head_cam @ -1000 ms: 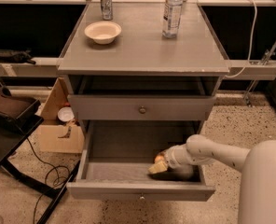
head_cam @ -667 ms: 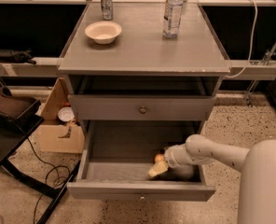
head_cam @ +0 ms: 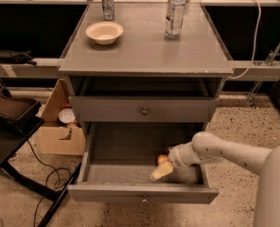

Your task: Place orange into middle drawer

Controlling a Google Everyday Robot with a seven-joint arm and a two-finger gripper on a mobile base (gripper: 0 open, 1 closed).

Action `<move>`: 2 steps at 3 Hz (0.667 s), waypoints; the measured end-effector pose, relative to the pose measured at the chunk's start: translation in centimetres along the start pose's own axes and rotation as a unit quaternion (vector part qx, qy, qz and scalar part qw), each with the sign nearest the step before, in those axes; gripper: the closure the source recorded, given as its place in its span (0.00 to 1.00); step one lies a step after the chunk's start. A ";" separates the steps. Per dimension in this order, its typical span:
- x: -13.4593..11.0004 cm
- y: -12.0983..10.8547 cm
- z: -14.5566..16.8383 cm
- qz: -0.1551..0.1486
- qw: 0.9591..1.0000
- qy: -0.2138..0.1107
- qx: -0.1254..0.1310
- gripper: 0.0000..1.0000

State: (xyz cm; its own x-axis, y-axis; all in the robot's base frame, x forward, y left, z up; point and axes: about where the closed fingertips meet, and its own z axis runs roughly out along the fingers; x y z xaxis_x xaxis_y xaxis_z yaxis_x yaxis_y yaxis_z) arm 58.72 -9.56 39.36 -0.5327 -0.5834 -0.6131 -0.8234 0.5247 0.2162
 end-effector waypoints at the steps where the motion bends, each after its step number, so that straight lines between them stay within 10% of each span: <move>1: -3.1 2.8 -5.5 -0.025 0.999 0.019 -0.003 0.00; 2: -5.3 7.0 -12.3 -0.044 0.998 0.037 -0.012 0.00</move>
Offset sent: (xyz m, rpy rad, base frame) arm -0.0884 -0.0305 0.2861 -0.1318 -0.0682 0.1576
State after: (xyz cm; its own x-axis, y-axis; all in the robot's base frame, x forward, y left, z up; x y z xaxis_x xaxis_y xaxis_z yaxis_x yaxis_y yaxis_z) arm 53.41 -10.44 53.49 -0.4699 -0.6709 -0.5737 -0.8719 0.4544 0.1828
